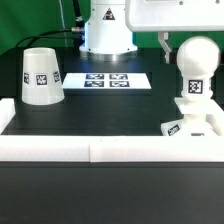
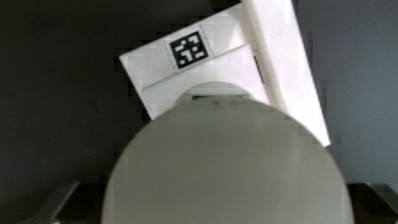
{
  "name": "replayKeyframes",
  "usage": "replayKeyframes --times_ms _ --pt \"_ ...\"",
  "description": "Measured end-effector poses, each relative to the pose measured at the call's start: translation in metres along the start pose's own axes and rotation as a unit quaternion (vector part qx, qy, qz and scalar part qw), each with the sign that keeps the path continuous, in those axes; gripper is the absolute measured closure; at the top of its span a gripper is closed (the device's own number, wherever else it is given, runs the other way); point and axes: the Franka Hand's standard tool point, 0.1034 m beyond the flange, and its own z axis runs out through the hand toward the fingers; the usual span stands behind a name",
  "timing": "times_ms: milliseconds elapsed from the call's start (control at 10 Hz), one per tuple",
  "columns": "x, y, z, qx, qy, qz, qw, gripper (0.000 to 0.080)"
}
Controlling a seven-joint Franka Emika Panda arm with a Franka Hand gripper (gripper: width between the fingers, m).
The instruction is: Assemble lamp
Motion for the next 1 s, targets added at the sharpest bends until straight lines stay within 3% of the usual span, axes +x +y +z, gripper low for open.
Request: replayKeyframes --times_ms 500,700,1000 --pt "-0.0007 -0.0003 0.0009 0.004 -0.024 0.163 0.986 0.022" --pt "0.0028 0.0001 0.0002 0.009 -0.019 0.106 0.994 0.0113" --pt "0.0035 0.0006 0.0001 0.011 -0.017 -0.004 1.0 0.0101"
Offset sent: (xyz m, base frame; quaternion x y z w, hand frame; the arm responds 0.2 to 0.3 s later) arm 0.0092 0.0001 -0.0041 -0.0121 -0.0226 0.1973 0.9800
